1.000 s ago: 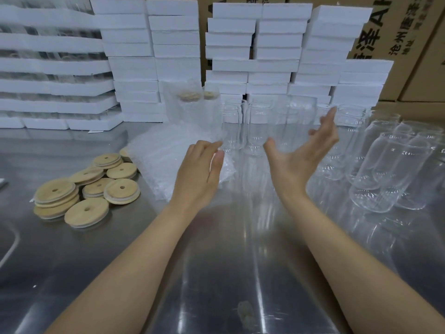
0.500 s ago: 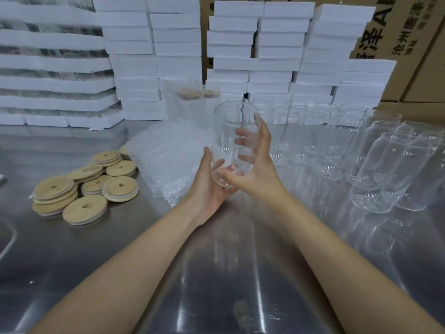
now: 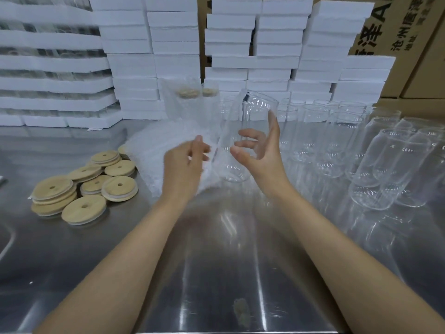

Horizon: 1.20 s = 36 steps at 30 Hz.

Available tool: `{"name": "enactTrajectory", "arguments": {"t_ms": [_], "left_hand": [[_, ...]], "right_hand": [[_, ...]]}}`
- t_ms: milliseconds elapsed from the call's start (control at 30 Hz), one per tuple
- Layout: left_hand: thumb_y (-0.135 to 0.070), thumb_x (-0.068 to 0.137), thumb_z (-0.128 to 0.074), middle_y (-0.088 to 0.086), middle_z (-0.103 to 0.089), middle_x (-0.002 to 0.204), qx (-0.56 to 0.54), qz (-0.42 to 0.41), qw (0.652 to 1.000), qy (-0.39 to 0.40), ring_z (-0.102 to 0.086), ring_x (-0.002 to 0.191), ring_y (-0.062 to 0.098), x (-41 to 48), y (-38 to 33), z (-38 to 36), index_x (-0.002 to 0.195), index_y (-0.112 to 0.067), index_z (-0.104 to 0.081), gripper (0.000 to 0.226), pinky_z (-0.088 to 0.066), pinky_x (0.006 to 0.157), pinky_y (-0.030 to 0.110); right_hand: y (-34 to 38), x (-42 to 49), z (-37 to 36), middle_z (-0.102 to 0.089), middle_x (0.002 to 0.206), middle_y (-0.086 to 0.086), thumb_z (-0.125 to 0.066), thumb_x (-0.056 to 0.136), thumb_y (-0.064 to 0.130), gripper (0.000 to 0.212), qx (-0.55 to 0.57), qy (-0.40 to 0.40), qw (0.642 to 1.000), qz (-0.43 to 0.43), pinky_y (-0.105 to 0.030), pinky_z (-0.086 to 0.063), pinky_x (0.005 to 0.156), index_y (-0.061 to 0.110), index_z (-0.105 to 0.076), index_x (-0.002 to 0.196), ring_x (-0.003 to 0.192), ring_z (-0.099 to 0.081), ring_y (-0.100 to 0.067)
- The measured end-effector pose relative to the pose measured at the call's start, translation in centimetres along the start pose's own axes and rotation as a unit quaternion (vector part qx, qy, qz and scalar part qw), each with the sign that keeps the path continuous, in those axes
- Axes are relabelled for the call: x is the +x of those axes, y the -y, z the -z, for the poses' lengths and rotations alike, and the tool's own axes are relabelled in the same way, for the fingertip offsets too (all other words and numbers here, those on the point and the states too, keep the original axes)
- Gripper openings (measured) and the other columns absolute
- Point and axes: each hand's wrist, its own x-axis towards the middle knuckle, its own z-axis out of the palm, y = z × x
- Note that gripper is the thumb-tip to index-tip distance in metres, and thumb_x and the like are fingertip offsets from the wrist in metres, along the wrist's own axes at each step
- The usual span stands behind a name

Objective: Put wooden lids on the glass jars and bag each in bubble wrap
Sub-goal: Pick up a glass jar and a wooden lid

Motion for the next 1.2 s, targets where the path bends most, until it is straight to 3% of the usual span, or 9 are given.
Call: {"name": "enactTrajectory", "arguments": {"t_ms": [133,233,333,500,667,833,1000,1133,1200], "left_hand": [[-0.013,0.088,-0.052,0.013,-0.052,0.120,0.343,0.005,0.930,-0.132,-0.052,0.106,0.031,2.5,2.7,5.2,0.110,-0.009,-0.062,0.024,-0.044,0.083,0.039],[-0.015,0.086,-0.055,0.025,-0.035,0.136,0.491,0.224,0.841,-0.041,-0.034,0.125,0.041,2.9,4.2,8.0,0.125,0.000,-0.049,0.043,-0.033,0.100,0.047],[-0.031,0.092,-0.046,0.018,-0.021,0.149,0.568,0.309,0.759,0.079,-0.019,0.137,0.033,2.7,4.3,8.2,0.138,-0.006,-0.038,0.053,-0.024,0.108,0.047],[-0.041,0.084,-0.061,0.013,-0.013,0.150,0.539,0.334,0.752,0.180,-0.010,0.139,0.032,2.5,4.4,6.7,0.144,-0.014,-0.030,0.073,-0.014,0.112,0.046],[-0.016,0.088,-0.051,0.022,-0.019,0.147,0.572,0.334,0.711,0.238,-0.007,0.139,0.045,3.2,4.1,6.6,0.138,-0.003,-0.035,0.055,-0.020,0.110,0.050],[-0.022,0.090,-0.045,0.021,-0.036,0.143,0.573,0.306,0.735,0.193,-0.030,0.133,0.042,3.3,4.4,7.3,0.139,-0.003,-0.038,0.054,-0.028,0.110,0.042],[-0.032,0.091,-0.056,0.029,-0.021,0.148,0.506,0.301,0.808,-0.008,-0.011,0.138,0.043,3.3,2.9,7.9,0.151,-0.005,-0.002,0.086,-0.020,0.109,0.050],[-0.029,0.097,-0.047,0.030,-0.029,0.141,0.372,0.148,0.891,-0.213,-0.025,0.129,0.046,3.7,2.5,7.8,0.151,-0.005,-0.011,0.069,-0.026,0.102,0.052],[-0.037,0.097,-0.047,0.022,-0.031,0.138,0.275,0.041,0.922,-0.269,-0.029,0.123,0.039,3.5,1.8,7.4,0.152,-0.009,-0.011,0.071,-0.027,0.102,0.046]], "right_hand": [[-0.6,-0.2,-0.3,-0.058,0.119,0.000,-0.074,0.073,0.036,0.109,0.008,0.021,0.999,-0.040,-0.031,-0.056,0.085,0.033,-0.002,0.154,0.100,-0.064,-0.008],[-1.5,-0.2,-0.4,-0.065,0.109,0.009,-0.071,0.073,0.042,0.107,0.059,0.031,0.993,-0.098,-0.027,-0.054,0.077,0.034,-0.002,0.154,0.094,-0.066,-0.004],[-2.2,-0.1,-0.4,-0.064,0.116,0.019,-0.070,0.064,0.061,0.110,0.105,0.044,0.980,-0.165,-0.039,-0.047,0.097,0.039,-0.009,0.152,0.116,-0.057,-0.009],[-2.9,-0.1,-0.4,-0.068,0.111,-0.007,-0.061,0.075,0.052,0.086,0.177,0.047,0.962,-0.203,-0.027,-0.055,0.064,0.031,-0.021,0.148,0.083,-0.071,-0.015],[-2.6,-0.3,-0.2,-0.070,0.110,-0.003,-0.057,0.079,0.054,0.070,0.204,0.063,0.952,-0.221,-0.025,-0.054,0.065,0.033,-0.032,0.141,0.077,-0.070,-0.012],[-2.6,-0.3,0.0,-0.070,0.111,-0.003,-0.041,0.099,0.045,0.043,0.207,0.068,0.944,-0.246,-0.031,-0.052,0.072,0.030,-0.036,0.138,0.080,-0.068,-0.014],[-2.5,-0.4,-0.2,-0.070,0.111,-0.004,-0.056,0.080,0.051,0.072,0.173,0.063,0.957,-0.224,-0.026,-0.055,0.063,0.035,-0.030,0.145,0.079,-0.069,-0.014],[-2.4,-0.4,-0.3,-0.058,0.135,-0.011,-0.067,0.067,0.057,0.089,0.137,0.055,0.971,-0.189,-0.049,-0.046,0.100,0.039,-0.030,0.146,0.121,-0.058,-0.030],[-2.3,-0.6,-0.4,-0.054,0.140,-0.013,-0.067,0.066,0.058,0.089,0.105,0.070,0.978,-0.165,-0.047,-0.047,0.098,0.040,-0.031,0.145,0.115,-0.061,-0.024]]}}
